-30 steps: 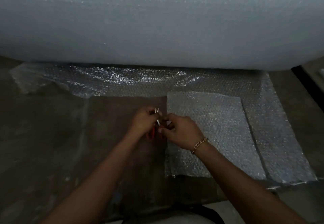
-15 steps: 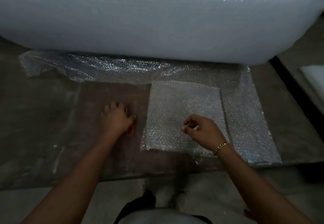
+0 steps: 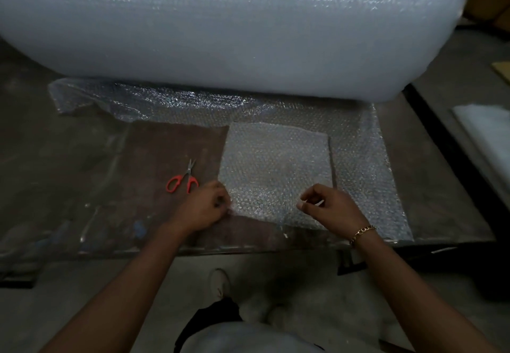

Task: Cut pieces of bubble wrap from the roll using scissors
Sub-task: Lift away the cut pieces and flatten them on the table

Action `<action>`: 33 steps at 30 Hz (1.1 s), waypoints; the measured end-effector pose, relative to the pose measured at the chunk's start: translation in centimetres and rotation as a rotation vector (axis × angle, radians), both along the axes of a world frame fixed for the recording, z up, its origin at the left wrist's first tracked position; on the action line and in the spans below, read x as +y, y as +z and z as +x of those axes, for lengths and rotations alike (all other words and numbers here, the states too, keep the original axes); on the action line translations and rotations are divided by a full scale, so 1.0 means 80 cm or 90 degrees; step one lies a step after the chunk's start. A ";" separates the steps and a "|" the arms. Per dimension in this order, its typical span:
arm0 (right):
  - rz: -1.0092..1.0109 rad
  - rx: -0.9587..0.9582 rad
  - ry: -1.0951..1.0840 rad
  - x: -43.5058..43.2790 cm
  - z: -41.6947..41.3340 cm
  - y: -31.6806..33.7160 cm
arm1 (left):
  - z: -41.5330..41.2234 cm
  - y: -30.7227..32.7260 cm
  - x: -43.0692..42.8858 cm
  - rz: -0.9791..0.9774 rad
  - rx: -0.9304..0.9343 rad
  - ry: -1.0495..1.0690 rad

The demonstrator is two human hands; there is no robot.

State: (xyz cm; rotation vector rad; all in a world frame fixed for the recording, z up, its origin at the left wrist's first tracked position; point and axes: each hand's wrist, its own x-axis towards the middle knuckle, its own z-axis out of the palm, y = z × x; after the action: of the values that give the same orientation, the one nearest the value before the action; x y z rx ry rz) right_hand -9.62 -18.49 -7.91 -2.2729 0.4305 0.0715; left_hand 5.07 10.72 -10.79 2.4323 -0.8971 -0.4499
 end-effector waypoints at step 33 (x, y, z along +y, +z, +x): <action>-0.242 -0.055 -0.144 -0.088 0.137 0.036 | 0.172 0.061 -0.095 -0.241 -0.025 0.147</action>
State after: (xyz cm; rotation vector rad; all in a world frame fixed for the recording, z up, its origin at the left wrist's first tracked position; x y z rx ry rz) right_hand 1.38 -25.50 -5.00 -2.5663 0.7007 -0.2414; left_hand 18.82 3.12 -5.91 2.1646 -0.6375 -0.1333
